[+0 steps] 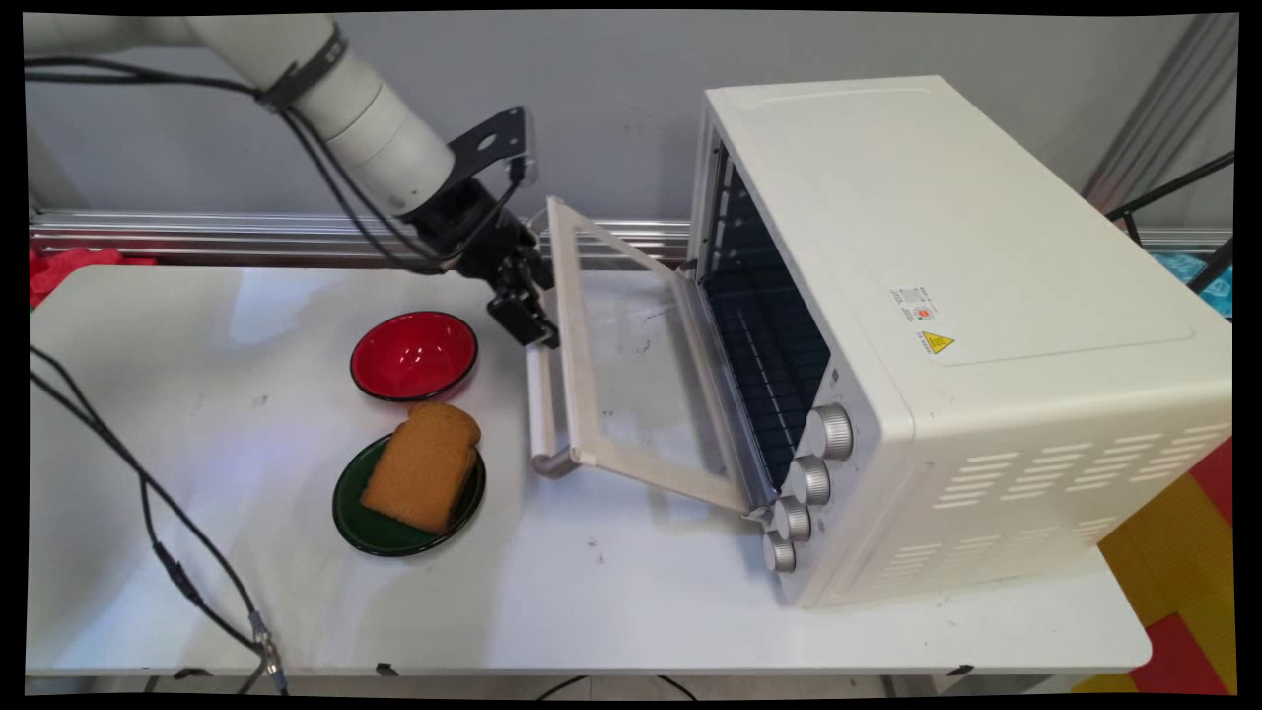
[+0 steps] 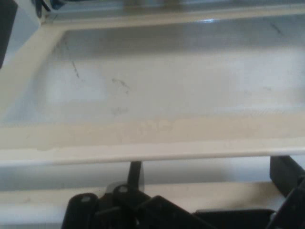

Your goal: Open the oven

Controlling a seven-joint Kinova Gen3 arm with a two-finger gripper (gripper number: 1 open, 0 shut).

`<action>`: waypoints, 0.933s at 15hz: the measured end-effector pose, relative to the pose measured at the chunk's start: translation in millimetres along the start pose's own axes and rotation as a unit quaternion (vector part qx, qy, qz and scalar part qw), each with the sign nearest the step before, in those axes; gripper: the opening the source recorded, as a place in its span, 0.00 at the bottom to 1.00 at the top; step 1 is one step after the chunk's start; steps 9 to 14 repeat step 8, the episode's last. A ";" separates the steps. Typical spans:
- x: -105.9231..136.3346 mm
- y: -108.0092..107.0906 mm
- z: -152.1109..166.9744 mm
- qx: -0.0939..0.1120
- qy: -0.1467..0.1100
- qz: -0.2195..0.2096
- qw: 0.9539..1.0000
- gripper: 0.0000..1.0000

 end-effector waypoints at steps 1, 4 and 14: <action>-8.5 -0.4 0.2 -0.001 0.002 -0.002 1.000 1.00; -36.7 -1.5 0.3 -0.005 0.011 -0.010 1.000 1.00; -69.9 -4.2 0.3 -0.012 0.025 -0.021 0.999 1.00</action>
